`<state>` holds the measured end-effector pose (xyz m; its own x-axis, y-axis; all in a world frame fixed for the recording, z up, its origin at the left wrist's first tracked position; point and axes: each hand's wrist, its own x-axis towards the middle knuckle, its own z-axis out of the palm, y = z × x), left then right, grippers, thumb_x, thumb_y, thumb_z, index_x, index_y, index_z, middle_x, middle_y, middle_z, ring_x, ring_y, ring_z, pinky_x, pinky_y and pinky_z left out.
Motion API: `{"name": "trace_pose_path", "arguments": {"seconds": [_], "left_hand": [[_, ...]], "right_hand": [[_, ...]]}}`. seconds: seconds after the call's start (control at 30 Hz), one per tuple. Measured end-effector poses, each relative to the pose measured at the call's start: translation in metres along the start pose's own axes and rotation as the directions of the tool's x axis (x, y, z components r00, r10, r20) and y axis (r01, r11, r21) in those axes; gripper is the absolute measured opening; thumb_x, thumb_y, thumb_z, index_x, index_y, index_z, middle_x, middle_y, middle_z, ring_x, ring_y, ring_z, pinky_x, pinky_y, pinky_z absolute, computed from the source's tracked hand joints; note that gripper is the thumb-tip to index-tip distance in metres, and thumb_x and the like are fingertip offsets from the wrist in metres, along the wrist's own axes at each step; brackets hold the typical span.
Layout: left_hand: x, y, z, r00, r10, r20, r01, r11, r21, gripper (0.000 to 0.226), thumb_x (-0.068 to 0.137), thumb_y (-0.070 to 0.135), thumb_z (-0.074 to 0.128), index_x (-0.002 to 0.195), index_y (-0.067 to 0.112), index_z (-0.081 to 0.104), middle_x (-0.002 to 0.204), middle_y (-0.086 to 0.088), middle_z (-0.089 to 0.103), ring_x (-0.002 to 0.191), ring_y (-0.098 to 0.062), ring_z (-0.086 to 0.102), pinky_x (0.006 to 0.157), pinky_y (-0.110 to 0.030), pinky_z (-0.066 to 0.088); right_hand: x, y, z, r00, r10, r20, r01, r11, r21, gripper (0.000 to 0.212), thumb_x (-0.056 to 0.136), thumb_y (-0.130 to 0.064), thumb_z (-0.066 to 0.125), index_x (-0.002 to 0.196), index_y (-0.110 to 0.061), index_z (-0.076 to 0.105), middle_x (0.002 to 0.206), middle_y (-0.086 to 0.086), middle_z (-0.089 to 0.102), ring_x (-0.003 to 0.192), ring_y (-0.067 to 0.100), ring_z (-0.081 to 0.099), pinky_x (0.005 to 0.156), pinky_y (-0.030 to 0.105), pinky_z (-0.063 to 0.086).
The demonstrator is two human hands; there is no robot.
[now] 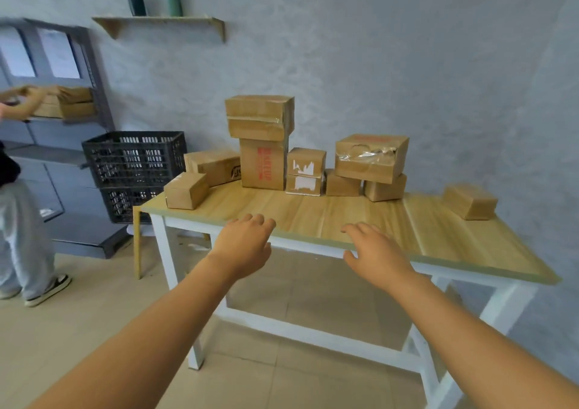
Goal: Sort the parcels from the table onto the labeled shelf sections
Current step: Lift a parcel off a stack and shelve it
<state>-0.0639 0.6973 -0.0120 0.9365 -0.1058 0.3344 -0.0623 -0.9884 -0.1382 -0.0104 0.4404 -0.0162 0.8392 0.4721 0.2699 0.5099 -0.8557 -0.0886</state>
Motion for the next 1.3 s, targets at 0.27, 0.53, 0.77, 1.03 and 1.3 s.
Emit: {"name": "trace_pose_path", "arguments": {"seconds": [0.27, 0.53, 0.77, 1.03, 1.3], "left_hand": [[0.084, -0.099, 0.042, 1.000, -0.028, 0.010, 0.028, 1.000, -0.005, 0.040, 0.097, 0.035, 0.048, 0.135, 0.023, 0.048, 0.121, 0.000, 0.059, 0.108, -0.021, 0.056, 0.085, -0.032, 0.046], [0.156, -0.187, 0.070, 0.995, -0.102, -0.011, 0.102, 0.995, 0.015, 0.035, 0.095, 0.037, 0.049, 0.127, 0.022, 0.051, 0.116, -0.001, 0.060, 0.105, -0.022, 0.057, 0.078, -0.032, 0.046], [0.248, -0.250, 0.074, 0.980, -0.198, -0.029, 0.199, 0.979, 0.030, 0.037, 0.095, 0.034, 0.049, 0.128, 0.019, 0.051, 0.120, -0.003, 0.059, 0.106, -0.025, 0.057, 0.073, -0.035, 0.046], [0.320, -0.312, 0.064, 0.921, -0.338, -0.195, 0.291, 0.928, -0.235, 0.039, 0.098, 0.034, 0.047, 0.133, 0.019, 0.053, 0.127, -0.005, 0.059, 0.112, -0.026, 0.058, 0.082, -0.039, 0.052], [0.435, -0.344, 0.048, 0.873, -0.479, -0.096, 0.273, 0.641, -0.717, 0.054, 0.098, 0.053, 0.041, 0.130, 0.011, 0.054, 0.122, -0.011, 0.063, 0.098, -0.024, 0.060, 0.075, -0.034, 0.041]], "right_hand": [[0.139, -0.029, 0.036, 0.999, -0.041, 0.027, 0.041, 0.999, 0.015, 0.049, 0.094, -0.027, 0.050, 0.143, -0.021, 0.043, 0.139, 0.000, 0.051, 0.129, 0.023, 0.043, 0.105, 0.036, 0.038], [0.269, -0.035, 0.055, 0.997, -0.076, 0.003, 0.076, 0.997, -0.025, 0.050, 0.094, -0.028, 0.050, 0.143, -0.022, 0.043, 0.140, 0.002, 0.052, 0.129, 0.024, 0.046, 0.102, 0.037, 0.041], [0.376, -0.034, 0.072, 0.999, -0.008, -0.044, 0.016, 0.984, 0.175, 0.046, 0.094, -0.027, 0.053, 0.139, -0.021, 0.048, 0.136, 0.000, 0.055, 0.122, 0.022, 0.051, 0.095, 0.036, 0.047], [0.462, -0.023, 0.050, 0.940, 0.315, -0.129, -0.203, 0.823, 0.530, 0.030, 0.100, -0.028, 0.048, 0.126, -0.015, 0.055, 0.122, 0.005, 0.060, 0.091, 0.014, 0.051, 0.071, 0.028, 0.040], [0.524, -0.030, 0.005, 0.828, 0.560, 0.001, -0.364, 0.537, 0.761, 0.048, 0.096, -0.062, 0.033, 0.116, -0.020, 0.043, 0.118, 0.004, 0.051, 0.109, 0.028, 0.057, 0.094, 0.051, 0.051]]}}
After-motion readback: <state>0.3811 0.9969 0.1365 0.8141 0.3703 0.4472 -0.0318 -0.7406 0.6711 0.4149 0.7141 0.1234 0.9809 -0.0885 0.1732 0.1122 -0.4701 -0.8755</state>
